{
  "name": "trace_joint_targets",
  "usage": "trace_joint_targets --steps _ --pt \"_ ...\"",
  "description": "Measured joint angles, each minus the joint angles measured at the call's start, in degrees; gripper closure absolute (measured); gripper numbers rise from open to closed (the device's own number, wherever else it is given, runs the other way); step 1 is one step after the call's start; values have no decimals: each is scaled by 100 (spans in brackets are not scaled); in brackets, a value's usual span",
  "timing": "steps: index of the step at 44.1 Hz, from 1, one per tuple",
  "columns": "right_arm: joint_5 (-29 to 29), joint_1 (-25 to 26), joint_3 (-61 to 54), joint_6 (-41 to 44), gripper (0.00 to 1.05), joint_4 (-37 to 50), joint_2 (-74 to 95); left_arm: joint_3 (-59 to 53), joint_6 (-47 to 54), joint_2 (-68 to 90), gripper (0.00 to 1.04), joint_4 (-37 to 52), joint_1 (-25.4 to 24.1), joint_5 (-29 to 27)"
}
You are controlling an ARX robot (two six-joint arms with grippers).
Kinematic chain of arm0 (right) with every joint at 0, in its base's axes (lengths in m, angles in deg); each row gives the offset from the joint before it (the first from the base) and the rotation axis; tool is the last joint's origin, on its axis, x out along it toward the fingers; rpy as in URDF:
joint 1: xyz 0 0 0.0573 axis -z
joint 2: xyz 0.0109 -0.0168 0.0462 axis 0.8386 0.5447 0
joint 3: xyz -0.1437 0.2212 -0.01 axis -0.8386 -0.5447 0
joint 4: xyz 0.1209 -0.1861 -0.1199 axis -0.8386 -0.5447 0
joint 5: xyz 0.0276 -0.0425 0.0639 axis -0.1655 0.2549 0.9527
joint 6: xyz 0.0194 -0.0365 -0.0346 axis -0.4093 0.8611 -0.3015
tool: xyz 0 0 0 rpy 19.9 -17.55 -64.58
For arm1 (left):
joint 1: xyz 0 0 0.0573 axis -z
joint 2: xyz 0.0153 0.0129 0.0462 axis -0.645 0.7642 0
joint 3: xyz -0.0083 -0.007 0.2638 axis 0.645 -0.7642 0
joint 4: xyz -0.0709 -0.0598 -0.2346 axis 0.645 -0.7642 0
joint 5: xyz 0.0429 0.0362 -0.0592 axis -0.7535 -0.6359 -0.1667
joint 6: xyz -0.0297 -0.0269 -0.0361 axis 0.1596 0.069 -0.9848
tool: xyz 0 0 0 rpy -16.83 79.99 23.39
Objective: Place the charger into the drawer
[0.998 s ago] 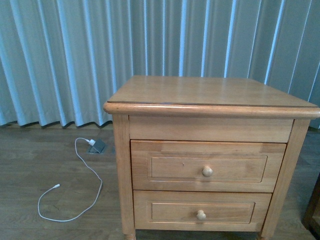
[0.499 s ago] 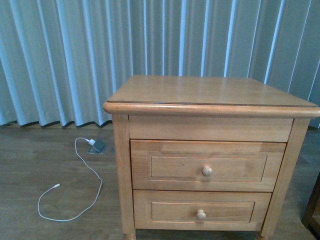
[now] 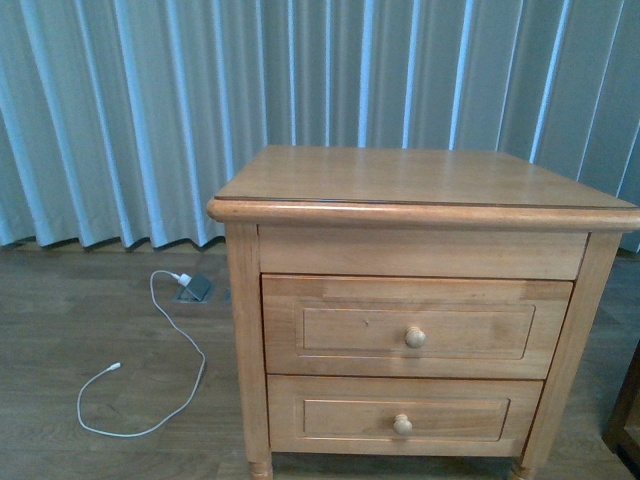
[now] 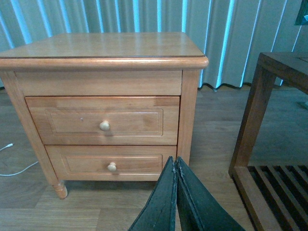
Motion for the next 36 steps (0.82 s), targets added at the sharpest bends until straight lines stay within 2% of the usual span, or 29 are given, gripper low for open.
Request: trace_joint_targets --steps 15,25,36 --pt "-2 0 0 11 102 0 -7 0 0 0 6 0 0 0" --pt "0 0 0 11 67 0 -7 0 0 0 6 0 -2 0" --pt "0 0 0 11 22 0 -7 0 0 0 6 0 0 0"
